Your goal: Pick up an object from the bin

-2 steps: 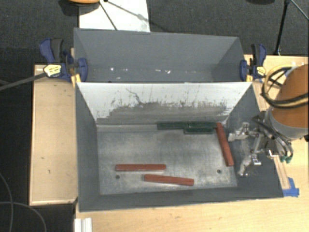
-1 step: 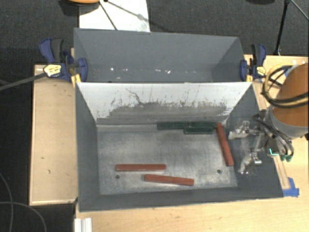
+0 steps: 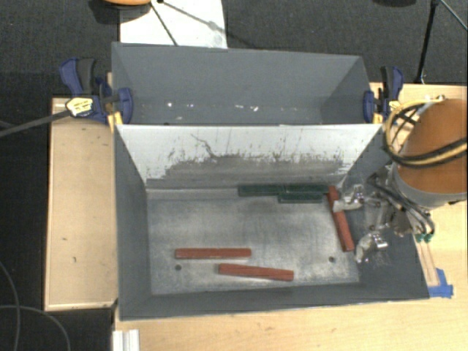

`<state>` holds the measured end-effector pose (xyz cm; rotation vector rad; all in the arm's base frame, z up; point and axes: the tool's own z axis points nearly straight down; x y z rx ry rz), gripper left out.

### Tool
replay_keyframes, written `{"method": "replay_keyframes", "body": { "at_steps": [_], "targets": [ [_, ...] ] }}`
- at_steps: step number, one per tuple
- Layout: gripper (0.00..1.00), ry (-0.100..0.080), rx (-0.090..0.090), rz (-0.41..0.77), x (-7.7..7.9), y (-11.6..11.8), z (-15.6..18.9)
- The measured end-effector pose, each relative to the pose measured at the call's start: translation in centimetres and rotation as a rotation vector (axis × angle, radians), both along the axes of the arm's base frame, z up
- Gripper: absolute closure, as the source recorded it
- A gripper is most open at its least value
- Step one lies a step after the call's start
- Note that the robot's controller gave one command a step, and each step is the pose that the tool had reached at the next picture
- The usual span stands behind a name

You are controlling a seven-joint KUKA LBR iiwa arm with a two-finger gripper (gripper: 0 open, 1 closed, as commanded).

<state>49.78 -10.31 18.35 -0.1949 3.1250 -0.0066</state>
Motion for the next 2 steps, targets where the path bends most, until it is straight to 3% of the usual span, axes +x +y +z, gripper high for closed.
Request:
{"method": "replay_keyframes", "body": {
  "at_steps": [1, 2],
  "targets": [
    [0.0, 0.013, 0.003, 0.35, 3.7, 6.3, -1.2],
    [0.0, 0.004, 0.001, 0.401, 4.5, 7.7, -0.9]
  ]
}}
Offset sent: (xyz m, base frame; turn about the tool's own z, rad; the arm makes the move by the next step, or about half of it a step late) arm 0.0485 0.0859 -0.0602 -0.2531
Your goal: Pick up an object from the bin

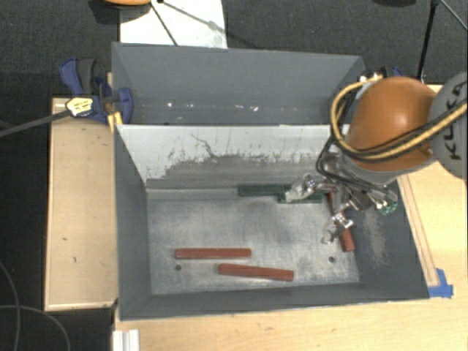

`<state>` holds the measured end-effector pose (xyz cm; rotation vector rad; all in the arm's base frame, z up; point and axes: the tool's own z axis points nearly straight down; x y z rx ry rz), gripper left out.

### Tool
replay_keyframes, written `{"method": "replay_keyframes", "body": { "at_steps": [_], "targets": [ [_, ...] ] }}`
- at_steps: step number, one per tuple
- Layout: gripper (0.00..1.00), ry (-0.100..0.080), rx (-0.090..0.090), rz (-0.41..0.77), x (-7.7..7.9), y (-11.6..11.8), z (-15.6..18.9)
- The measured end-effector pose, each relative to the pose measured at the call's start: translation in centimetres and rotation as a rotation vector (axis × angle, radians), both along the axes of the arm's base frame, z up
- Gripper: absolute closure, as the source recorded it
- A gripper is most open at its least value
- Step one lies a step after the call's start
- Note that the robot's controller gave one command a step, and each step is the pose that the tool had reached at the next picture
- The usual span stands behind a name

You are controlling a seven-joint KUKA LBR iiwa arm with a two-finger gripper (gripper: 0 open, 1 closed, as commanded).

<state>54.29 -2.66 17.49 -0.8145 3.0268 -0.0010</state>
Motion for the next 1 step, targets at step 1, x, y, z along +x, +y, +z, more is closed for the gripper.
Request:
{"method": "replay_keyframes", "body": {
  "at_steps": [1],
  "targets": [
    [0.0, 0.0, 0.001, -0.124, -0.47, 1.18, -5.71]
  ]
}}
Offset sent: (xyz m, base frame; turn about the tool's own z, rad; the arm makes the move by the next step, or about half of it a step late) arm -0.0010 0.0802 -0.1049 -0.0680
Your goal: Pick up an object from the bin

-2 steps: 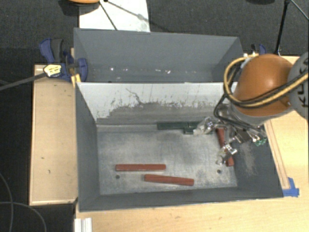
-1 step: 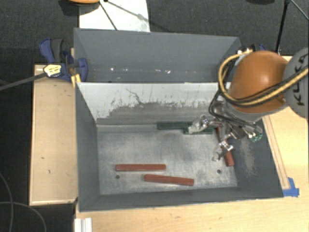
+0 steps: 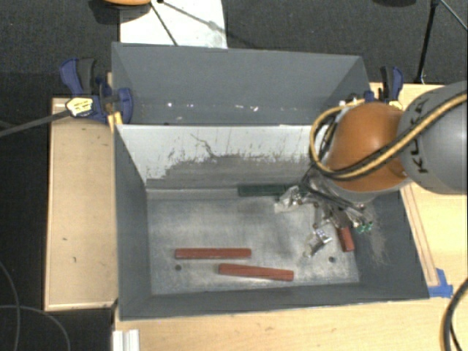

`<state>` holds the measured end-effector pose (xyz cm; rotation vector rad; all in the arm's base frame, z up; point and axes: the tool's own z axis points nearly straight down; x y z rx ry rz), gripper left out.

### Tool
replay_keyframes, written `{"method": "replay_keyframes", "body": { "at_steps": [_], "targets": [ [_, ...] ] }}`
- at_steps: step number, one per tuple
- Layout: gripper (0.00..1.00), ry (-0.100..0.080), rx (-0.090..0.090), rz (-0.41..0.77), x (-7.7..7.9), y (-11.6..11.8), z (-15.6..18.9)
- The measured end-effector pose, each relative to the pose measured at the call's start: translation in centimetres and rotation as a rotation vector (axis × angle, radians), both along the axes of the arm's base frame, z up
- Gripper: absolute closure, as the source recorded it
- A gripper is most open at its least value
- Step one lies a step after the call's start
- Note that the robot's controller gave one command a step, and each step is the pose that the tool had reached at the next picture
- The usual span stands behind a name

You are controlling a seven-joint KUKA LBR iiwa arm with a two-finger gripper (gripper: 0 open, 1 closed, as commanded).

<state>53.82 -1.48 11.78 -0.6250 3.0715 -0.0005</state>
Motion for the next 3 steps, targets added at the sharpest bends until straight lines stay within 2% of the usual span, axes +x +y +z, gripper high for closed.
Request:
{"method": "replay_keyframes", "body": {
  "at_steps": [1, 2, 3],
  "targets": [
    [0.0, 0.009, -0.001, 0.039, 0.0, 3.3, -3.0],
    [0.0, 0.008, 0.0, 0.188, -1.0, 4.7, -2.8],
    [0.0, 0.009, -0.001, 0.06, -1.4, 6.3, -2.6]
  ]
}}
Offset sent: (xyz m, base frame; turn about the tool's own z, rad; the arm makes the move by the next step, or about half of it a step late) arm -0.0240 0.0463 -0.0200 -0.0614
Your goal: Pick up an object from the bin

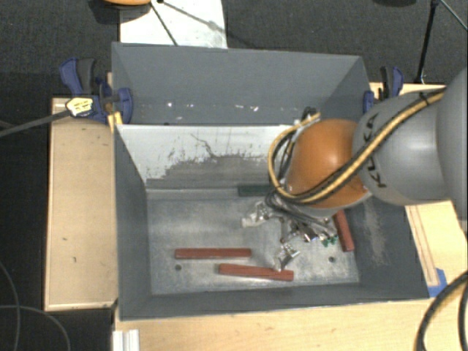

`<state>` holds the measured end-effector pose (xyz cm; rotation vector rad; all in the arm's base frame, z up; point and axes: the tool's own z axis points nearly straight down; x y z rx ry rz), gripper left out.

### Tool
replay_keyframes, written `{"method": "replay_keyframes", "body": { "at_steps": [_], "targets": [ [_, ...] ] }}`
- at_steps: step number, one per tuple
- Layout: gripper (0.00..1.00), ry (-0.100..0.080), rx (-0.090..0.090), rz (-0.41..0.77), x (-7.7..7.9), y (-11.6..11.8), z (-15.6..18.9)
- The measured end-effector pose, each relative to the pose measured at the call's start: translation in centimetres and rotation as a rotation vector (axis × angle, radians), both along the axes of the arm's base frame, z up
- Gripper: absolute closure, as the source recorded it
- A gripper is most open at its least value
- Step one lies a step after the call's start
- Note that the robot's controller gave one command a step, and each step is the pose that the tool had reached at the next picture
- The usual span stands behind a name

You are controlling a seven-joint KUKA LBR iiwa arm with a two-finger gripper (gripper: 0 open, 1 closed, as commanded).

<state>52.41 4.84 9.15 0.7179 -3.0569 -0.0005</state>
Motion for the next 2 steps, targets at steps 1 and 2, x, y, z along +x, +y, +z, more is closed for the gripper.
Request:
{"method": "replay_keyframes", "body": {
  "at_steps": [1, 2],
  "targets": [
    [0.0, -0.001, 0.0, 0.173, -0.9, 2.1, 0.0],
    [1.0, -0.03, 0.005, 0.155, -0.8, 8.1, -1.3]
  ]
}}
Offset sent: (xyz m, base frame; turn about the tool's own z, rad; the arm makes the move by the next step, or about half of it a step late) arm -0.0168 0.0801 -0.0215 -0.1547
